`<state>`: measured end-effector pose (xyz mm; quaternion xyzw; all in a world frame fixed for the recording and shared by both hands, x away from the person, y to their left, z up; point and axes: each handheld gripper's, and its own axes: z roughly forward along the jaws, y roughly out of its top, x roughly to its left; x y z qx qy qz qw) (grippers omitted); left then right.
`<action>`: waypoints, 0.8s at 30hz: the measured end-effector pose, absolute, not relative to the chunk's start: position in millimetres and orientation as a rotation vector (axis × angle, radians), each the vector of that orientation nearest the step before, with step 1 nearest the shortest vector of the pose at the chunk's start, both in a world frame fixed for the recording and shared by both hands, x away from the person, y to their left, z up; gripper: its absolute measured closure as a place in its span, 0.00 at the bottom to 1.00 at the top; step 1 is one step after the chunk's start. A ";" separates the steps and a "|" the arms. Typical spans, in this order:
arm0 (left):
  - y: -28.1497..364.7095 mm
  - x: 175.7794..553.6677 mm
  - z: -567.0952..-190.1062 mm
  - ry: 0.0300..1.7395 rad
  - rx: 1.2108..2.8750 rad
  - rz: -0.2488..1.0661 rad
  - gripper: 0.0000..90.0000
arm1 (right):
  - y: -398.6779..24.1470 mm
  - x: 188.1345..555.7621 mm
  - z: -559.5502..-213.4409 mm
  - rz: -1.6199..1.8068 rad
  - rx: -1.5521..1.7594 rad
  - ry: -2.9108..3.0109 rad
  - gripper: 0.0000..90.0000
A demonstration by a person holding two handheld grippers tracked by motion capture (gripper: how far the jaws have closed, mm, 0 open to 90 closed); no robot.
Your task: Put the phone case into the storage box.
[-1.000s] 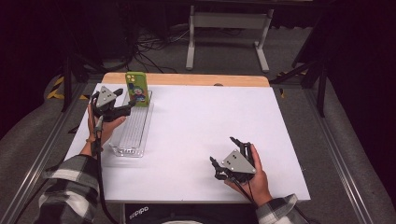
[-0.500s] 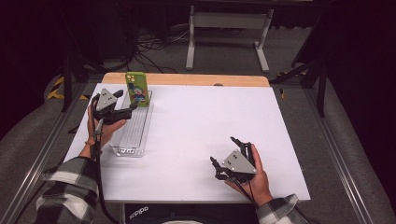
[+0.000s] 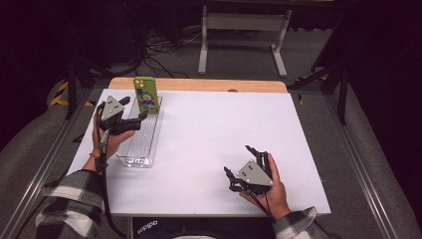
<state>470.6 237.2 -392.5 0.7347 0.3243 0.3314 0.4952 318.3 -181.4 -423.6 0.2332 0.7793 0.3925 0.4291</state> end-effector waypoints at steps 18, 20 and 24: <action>231.4 455.1 -386.5 0.713 1.801 0.791 0.11 | -181.5 317.9 -422.3 1.000 0.573 1.942 0.11; 230.2 453.2 -386.4 0.698 1.803 0.787 0.10 | -181.4 317.8 -422.2 1.000 0.573 1.941 0.11; 227.3 449.6 -386.2 0.678 1.815 0.788 0.09 | -181.4 317.7 -421.9 1.000 0.568 1.940 0.11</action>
